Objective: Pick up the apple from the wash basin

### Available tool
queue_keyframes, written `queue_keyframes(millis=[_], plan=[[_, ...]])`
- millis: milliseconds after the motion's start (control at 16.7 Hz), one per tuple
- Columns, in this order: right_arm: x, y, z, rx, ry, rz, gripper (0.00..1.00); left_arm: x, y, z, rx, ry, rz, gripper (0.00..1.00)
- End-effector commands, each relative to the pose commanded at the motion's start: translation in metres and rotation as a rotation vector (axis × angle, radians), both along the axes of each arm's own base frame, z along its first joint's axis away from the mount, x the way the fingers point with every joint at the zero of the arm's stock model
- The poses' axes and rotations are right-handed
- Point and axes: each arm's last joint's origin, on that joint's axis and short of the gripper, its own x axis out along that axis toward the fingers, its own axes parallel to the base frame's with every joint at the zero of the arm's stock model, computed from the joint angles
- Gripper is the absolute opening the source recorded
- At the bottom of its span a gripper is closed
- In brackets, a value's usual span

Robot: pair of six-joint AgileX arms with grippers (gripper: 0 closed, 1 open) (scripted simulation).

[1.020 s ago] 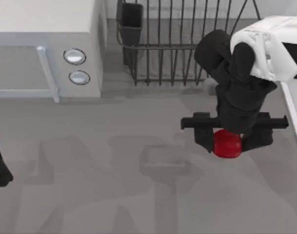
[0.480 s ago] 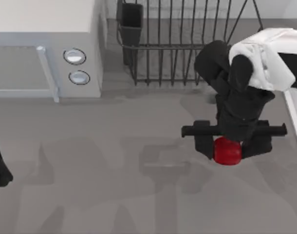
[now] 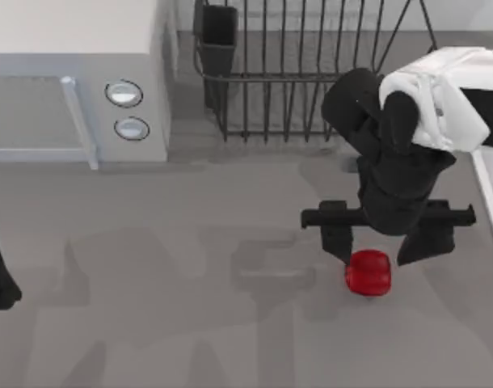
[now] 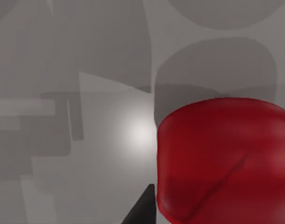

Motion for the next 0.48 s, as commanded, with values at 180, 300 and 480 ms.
queue_keyframes(millis=[180,300,480], plan=[[0.0,0.0,0.0,0.0,0.0,0.0,1.0,0.0,0.0,0.0,0.0,0.0,0.0,1.0],[0.0,0.0,0.0,0.0,0.0,0.0,1.0,0.0,0.0,0.0,0.0,0.0,0.0,1.0],[0.0,0.0,0.0,0.0,0.0,0.0,1.0,0.0,0.0,0.0,0.0,0.0,0.0,1.0]])
